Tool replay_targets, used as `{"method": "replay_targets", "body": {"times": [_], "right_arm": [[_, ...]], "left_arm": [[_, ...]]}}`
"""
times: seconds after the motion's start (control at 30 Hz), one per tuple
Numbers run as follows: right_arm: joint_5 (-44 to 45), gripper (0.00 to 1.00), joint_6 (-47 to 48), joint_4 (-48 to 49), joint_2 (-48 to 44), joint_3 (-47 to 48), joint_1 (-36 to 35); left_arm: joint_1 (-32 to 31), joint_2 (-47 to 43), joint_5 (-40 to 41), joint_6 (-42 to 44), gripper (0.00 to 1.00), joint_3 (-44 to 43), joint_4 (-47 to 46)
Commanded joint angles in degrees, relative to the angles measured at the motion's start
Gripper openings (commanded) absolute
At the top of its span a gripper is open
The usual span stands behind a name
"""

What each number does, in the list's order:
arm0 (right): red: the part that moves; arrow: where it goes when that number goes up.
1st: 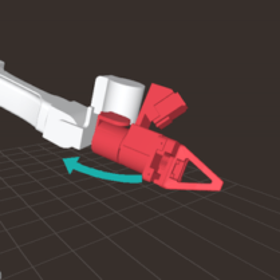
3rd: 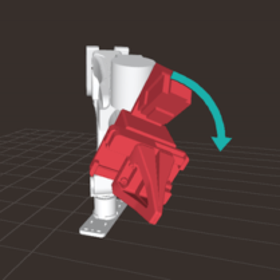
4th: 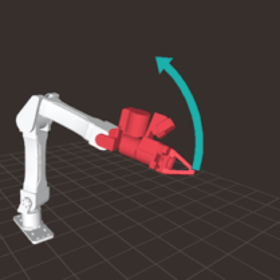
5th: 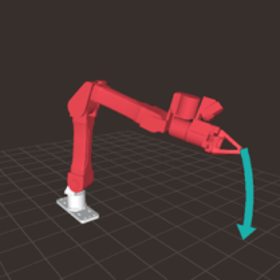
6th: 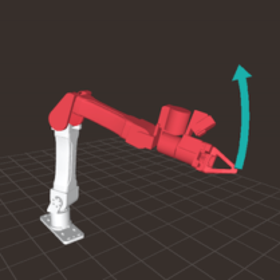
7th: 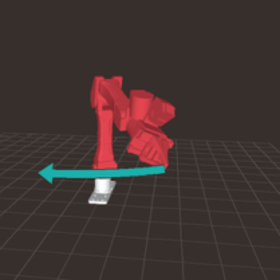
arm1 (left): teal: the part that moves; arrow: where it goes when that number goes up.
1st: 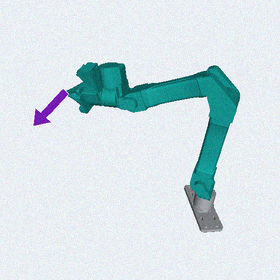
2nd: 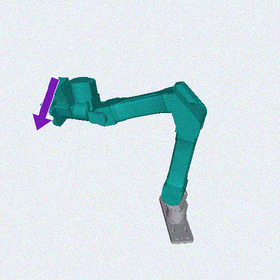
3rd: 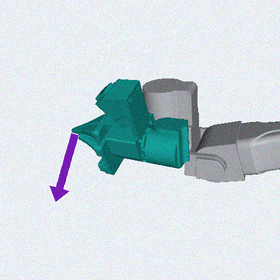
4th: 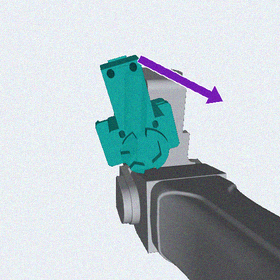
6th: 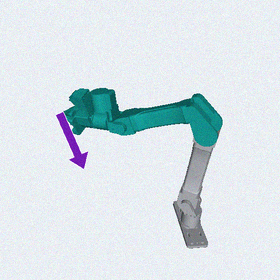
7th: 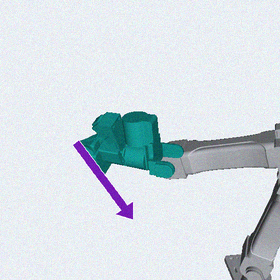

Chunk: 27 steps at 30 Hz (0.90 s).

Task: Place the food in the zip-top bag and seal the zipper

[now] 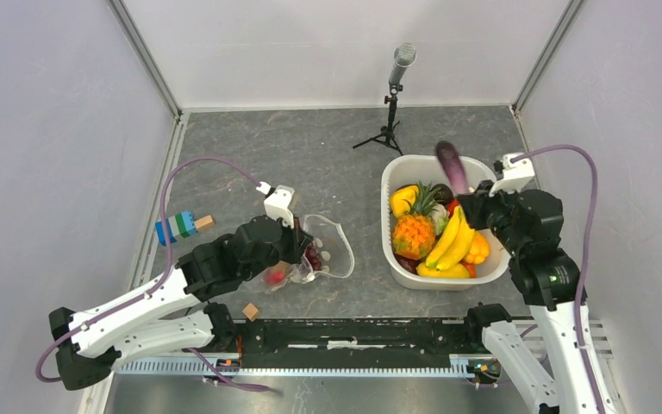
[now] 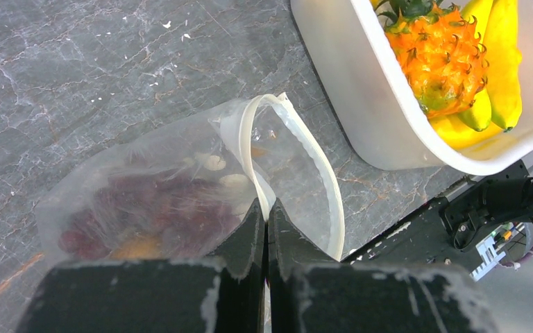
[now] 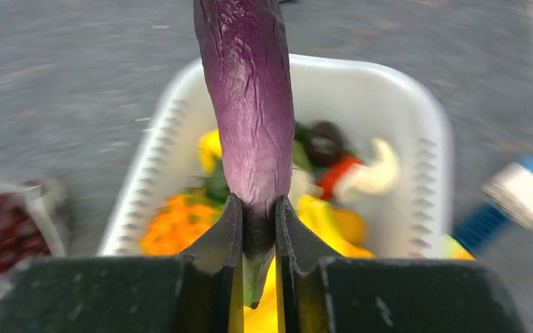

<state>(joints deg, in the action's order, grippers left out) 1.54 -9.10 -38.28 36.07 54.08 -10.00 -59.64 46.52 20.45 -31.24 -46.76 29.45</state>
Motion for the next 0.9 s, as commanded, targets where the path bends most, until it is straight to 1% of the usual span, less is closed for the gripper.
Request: {"method": "replay_targets", "body": {"times": [0.0,0.07,0.17,0.27,0.37,0.57,0.73,0.8,0.87], "right_arm": [[-31.2,0.08,-2.5,13.5,-0.3,-5.9,0.0],[-34.4,0.08,-1.3,13.6,0.6,-7.2,-0.2],[-35.8,0.08,3.8,7.7,2.5,-5.8,-1.3],[-38.7,0.09,7.1,5.2,3.1,-5.2,-3.3],[-37.7,0.08,7.7,3.9,4.7,-5.5,-7.0],[-28.9,0.07,4.0,7.0,9.0,-7.8,-22.5],[-23.4,0.06,2.8,9.1,14.2,-7.7,-33.2],[-19.8,0.06,2.3,10.2,15.7,-7.2,-37.6],[-17.5,0.07,2.0,10.6,18.1,-6.9,-40.6]], "left_arm": [[0.1,0.5,0.2,0.7,0.02,-0.6,-2.6],[0.1,0.7,0.2,0.4,0.02,-0.6,-2.8],[0.1,1.0,-0.1,0.4,0.02,-0.9,-3.2],[0.1,1.7,-0.1,0.5,0.02,-1.2,-3.3],[0.1,2.6,-0.1,0.3,0.02,-1.7,-3.4],[0.1,2.9,-0.8,-0.3,0.02,-1.8,-3.7],[0.1,2.4,-0.8,-0.2,0.02,-1.6,-3.4],[0.1,2.4,-0.8,-0.2,0.02,-1.5,-3.3],[0.1,2.3,-1.0,-0.3,0.02,-1.4,-3.3]]}}
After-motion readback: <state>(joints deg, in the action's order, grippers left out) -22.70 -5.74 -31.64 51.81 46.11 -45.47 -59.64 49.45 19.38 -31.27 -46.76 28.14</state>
